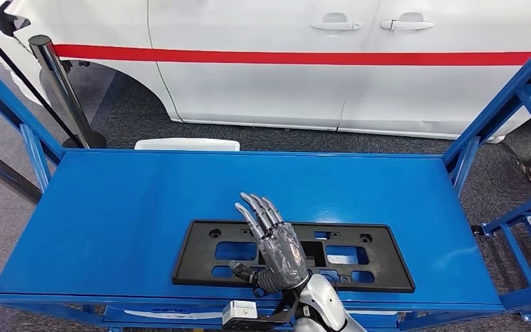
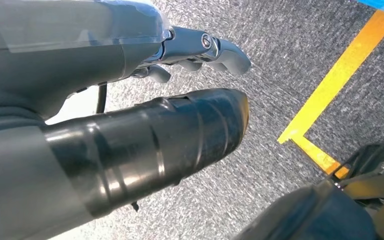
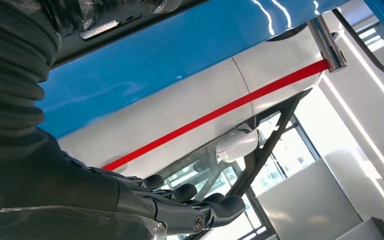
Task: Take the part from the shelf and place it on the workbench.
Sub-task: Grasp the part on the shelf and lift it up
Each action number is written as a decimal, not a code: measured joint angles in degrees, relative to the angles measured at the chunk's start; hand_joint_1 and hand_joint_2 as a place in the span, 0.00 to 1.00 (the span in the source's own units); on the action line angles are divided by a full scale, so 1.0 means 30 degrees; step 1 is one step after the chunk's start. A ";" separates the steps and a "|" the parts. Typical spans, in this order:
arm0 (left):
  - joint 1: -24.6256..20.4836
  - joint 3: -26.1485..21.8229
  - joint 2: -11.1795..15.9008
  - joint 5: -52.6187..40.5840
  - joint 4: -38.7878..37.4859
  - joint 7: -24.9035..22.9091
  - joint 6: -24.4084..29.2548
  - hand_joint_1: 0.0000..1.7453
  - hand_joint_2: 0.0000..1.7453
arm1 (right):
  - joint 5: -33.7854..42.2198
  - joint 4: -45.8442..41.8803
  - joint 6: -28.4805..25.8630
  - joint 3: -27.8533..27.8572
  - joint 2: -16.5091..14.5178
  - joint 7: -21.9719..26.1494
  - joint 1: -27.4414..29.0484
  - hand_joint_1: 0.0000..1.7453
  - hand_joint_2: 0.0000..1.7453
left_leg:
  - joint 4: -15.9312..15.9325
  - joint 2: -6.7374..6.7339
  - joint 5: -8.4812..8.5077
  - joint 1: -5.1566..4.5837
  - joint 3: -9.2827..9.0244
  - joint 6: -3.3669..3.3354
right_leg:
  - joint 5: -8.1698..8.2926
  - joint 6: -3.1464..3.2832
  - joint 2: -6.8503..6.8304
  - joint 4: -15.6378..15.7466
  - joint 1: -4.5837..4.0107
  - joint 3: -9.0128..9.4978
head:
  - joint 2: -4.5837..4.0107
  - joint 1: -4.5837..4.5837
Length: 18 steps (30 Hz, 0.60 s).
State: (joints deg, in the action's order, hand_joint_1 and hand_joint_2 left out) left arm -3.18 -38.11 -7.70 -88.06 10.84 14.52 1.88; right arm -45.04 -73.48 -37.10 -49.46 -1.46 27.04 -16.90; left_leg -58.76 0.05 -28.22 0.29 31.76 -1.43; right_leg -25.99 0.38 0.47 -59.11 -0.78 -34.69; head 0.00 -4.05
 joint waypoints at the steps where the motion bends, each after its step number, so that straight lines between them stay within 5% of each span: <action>1: 0.0000 0.0016 0.0002 0.0000 0.0000 -0.0005 0.0000 0.00 0.00 | -0.0009 -0.0002 0.0000 0.0000 0.0013 -0.0013 0.0000 0.00 1.00 | 0.0000 0.0000 0.0000 0.0000 0.0000 0.0000 | 0.0000 0.0000 0.0000 0.0000 0.0006 0.0000 | 0.0000 0.0000; 18: 0.0017 0.0273 0.0011 -0.0178 0.0000 -0.0027 -0.0055 0.00 0.00 | -0.1055 -0.1820 -0.0315 -0.0018 0.0794 -0.0299 0.0056 0.00 1.00 | -0.0001 0.0000 -0.0003 -0.0021 -0.0004 -0.0004 | 0.0001 -0.0003 -0.0001 0.0000 0.0044 0.0002 | 0.0000 0.0000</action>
State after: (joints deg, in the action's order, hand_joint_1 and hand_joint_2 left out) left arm -3.13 -37.29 -7.67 -88.59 10.84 14.44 1.72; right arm -48.21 -78.94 -38.05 -49.52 0.92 26.14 -16.74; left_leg -58.77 0.05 -28.23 0.23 31.75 -1.44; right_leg -25.98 0.37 0.47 -59.11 -0.65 -34.68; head 0.00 -4.05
